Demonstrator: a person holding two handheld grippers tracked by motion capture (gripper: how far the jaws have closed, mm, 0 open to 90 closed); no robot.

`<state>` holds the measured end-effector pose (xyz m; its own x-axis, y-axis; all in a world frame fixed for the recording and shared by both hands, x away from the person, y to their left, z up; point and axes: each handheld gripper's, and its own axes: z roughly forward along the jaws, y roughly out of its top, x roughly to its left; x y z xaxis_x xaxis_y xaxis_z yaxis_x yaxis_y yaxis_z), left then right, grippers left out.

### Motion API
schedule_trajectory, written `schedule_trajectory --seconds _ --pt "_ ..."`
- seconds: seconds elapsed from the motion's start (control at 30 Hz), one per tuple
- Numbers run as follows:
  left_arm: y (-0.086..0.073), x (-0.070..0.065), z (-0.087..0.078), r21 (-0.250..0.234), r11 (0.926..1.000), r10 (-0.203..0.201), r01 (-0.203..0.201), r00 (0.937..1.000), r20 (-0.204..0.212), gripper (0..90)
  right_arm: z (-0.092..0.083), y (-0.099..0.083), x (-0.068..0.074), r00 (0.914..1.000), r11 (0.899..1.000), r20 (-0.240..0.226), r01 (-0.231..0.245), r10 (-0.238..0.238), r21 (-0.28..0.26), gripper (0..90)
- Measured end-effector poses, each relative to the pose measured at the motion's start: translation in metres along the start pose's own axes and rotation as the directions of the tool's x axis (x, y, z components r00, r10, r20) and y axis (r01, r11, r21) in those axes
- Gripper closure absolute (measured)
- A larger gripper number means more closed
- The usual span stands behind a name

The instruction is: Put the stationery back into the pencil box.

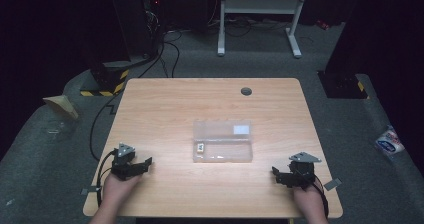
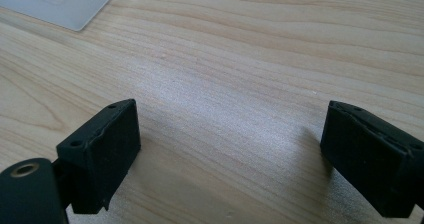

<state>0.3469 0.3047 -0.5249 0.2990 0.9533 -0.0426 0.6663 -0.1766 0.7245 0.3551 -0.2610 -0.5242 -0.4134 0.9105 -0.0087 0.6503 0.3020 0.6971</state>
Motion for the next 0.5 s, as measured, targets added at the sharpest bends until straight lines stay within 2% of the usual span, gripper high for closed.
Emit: schedule_trajectory --seconds 0.03,0.1,0.13,0.23,0.3,0.5 --pt "-0.003 0.001 -0.002 0.000 0.9999 0.010 -0.010 0.9999 0.004 20.5 0.000 0.000 0.000 1.0000 1.000 0.000 0.000 0.000 0.000 8.6" --pt "-0.011 0.000 -0.007 0.014 0.9982 0.059 -0.059 0.9982 -0.011 12.4 0.000 0.000 0.000 1.0000 1.000 0.000 0.000 0.000 0.000 8.6" --pt "-0.016 0.001 -0.011 0.011 0.9980 0.063 -0.063 0.9980 -0.009 10.4 0.000 0.000 0.000 1.0000 1.000 -0.001 0.000 0.000 0.000 8.6" --pt "-0.021 0.000 -0.015 -0.005 0.9989 0.046 -0.046 0.9986 -0.026 10.0 0.000 0.000 0.000 1.0000 1.000 -0.003 0.001 -0.001 -0.001 8.7" --pt "-0.025 -0.002 -0.019 -0.016 0.9994 0.029 -0.030 0.9988 -0.040 16.0 0.000 0.000 0.000 1.0000 1.000 -0.004 0.002 -0.002 0.000 8.7" --pt "-0.025 -0.001 -0.019 -0.017 0.9994 0.031 -0.032 0.9994 -0.016 14.3 0.000 0.000 0.000 1.0000 1.000 -0.004 0.002 -0.002 0.000 8.7"
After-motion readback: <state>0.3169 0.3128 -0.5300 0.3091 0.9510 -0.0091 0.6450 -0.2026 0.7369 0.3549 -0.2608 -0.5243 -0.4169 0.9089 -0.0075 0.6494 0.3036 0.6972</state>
